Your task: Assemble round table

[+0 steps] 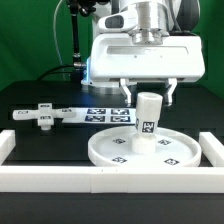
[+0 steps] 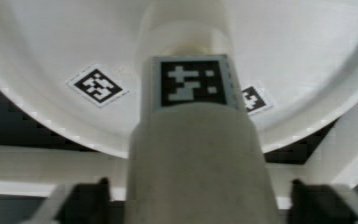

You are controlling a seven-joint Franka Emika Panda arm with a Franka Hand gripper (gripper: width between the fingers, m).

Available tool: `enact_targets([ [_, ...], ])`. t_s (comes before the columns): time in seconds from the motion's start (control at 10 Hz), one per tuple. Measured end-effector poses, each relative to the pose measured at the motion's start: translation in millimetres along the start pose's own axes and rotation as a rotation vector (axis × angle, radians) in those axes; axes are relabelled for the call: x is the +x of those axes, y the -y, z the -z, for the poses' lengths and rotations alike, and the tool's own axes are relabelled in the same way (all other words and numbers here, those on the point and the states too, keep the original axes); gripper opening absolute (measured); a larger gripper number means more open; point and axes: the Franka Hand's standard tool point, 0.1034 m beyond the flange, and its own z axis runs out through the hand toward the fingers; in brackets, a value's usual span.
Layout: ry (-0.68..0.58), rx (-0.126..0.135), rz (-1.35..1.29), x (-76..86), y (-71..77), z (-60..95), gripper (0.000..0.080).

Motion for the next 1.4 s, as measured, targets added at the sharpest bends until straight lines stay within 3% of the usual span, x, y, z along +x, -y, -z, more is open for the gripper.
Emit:
enact_targets([
  [0.1, 0.002, -0.003, 0.007, 1.1, -3.4, 1.5, 0.0579],
  [0.2, 0.003, -0.005, 0.013, 4.6, -6.3, 5.9, 0.0637],
  [0.6, 0.011, -0.004, 0.018, 22.9, -13.7, 28.8, 0.0649],
  [1.3, 0.063, 0.002, 0.050, 20.3, -17.1, 22.4, 0.0649],
  [1.4, 0.132, 0.021, 0.053, 15.0, -11.9, 20.7, 0.0649],
])
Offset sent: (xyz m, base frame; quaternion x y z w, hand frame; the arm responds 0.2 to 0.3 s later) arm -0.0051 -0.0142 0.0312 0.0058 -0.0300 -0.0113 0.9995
